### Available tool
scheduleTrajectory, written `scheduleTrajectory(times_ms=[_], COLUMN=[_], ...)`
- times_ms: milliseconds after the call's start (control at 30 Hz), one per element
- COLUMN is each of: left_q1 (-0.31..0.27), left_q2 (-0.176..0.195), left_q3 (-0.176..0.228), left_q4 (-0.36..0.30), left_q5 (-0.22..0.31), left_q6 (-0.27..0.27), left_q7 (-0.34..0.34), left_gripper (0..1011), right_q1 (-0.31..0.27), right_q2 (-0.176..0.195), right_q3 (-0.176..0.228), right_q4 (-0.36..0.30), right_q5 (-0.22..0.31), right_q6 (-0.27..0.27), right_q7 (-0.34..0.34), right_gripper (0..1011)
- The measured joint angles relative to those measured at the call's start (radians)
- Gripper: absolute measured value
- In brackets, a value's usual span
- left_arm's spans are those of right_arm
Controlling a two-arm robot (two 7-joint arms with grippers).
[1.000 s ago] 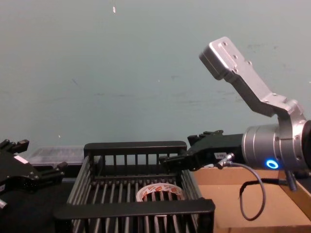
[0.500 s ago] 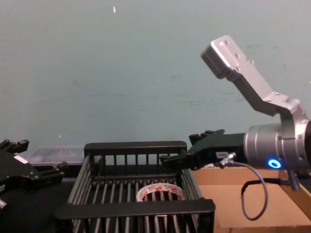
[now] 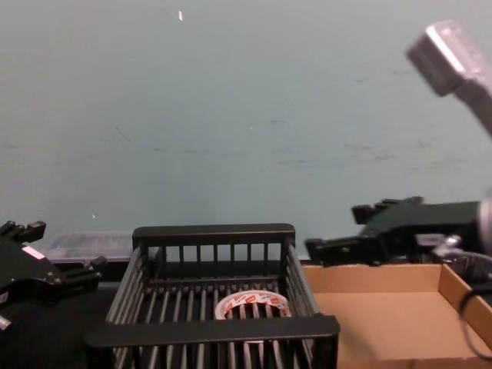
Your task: Pick up the white tape and place it into the black box , Pick up the silver tape and place it into the brown box.
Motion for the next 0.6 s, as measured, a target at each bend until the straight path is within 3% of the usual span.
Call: scheduleTrajectory(times_ms=[333, 600], left_q1=[0.000, 0.000], left_q2=[0.000, 0.000], left_q3=[0.000, 0.000], left_q4=[0.000, 0.000], left_q5=[0.000, 0.000], left_q6=[0.000, 0.000], left_q7=[0.000, 0.000], left_gripper=[1002, 1001], right_q1=[-0.149, -0.210], right_q2=[0.153, 0.235], right_q3=[0.054, 0.043], right_q4=[-0.181, -0.243], right_q5=[0.071, 0.101], right_q6=[0.056, 0.089], right_q7=[0.034, 0.072], right_gripper=[1002, 1002])
